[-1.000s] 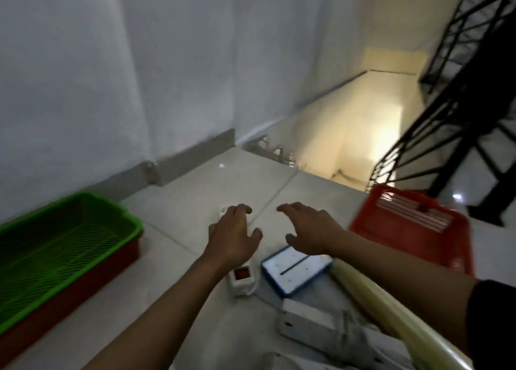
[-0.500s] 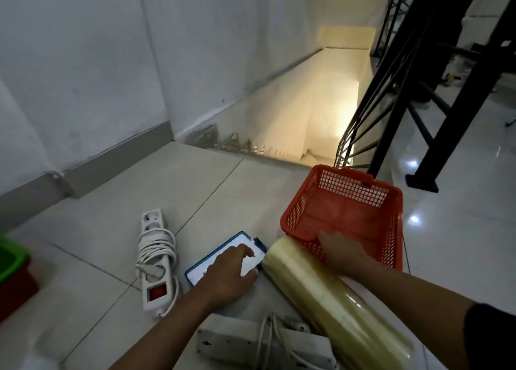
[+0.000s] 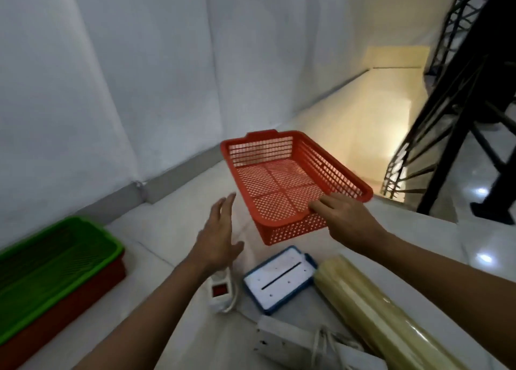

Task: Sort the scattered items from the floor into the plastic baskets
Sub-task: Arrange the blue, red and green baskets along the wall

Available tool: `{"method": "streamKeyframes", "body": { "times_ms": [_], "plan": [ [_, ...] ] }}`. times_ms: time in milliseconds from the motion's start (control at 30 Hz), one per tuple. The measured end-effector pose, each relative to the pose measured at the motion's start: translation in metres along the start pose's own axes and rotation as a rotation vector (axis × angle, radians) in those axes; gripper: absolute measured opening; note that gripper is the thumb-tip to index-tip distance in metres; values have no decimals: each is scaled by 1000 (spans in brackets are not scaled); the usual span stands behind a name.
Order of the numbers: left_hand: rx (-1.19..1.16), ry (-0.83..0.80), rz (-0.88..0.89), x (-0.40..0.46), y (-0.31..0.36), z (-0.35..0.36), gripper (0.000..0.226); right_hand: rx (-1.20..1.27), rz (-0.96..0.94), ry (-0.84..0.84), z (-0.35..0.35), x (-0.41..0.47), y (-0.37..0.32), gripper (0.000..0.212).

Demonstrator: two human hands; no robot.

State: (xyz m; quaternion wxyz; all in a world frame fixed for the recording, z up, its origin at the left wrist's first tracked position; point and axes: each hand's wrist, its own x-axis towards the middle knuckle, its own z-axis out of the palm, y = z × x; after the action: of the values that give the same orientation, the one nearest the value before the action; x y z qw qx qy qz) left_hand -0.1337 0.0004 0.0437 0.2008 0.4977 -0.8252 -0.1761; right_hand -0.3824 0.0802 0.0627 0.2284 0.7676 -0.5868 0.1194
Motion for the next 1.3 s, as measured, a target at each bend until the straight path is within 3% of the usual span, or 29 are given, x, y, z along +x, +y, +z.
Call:
{"method": "streamKeyframes", "body": {
  "times_ms": [100,200,267,333,400,467,533,567,633,767,833,1067,1300],
  "plan": [
    [357,162,37,-19,-49,-63,111,56,-249,112,-22,39,-41,36],
    [626,272,71,-59,-104,-127,96,68,-480,204,-35,77,-89,32],
    [688,253,72,-90,-131,-162,73,78,-629,286,-39,96,-120,15],
    [711,163,76,-129,-157,-190,42,152,-763,328,-44,116,-158,35],
    [747,80,64,-172,-181,-209,38,193,-830,323,-48,137,-195,47],
    [707,56,8,-210,-202,-220,32,170,-848,308,-50,154,-232,40],
    [700,67,-14,-248,-221,-225,18,114,-789,250,-52,168,-275,10],
    [702,97,-14,-266,-231,-226,15,112,-757,170,-54,174,-299,26],
    [691,133,-45,-294,-251,-224,16,137,-705,18,-56,180,-342,38],
    [604,160,-262,-334,-295,-218,27,229,-696,-239,-43,180,-418,65],
    [591,201,-392,-351,-314,-216,25,261,-711,-281,-36,176,-451,73],
    [590,177,-755,-381,-370,-205,25,273,-803,-394,-6,157,-522,68],
    [548,-21,-804,-374,-391,-178,53,340,-741,-477,20,146,-547,67]
  ]
}}
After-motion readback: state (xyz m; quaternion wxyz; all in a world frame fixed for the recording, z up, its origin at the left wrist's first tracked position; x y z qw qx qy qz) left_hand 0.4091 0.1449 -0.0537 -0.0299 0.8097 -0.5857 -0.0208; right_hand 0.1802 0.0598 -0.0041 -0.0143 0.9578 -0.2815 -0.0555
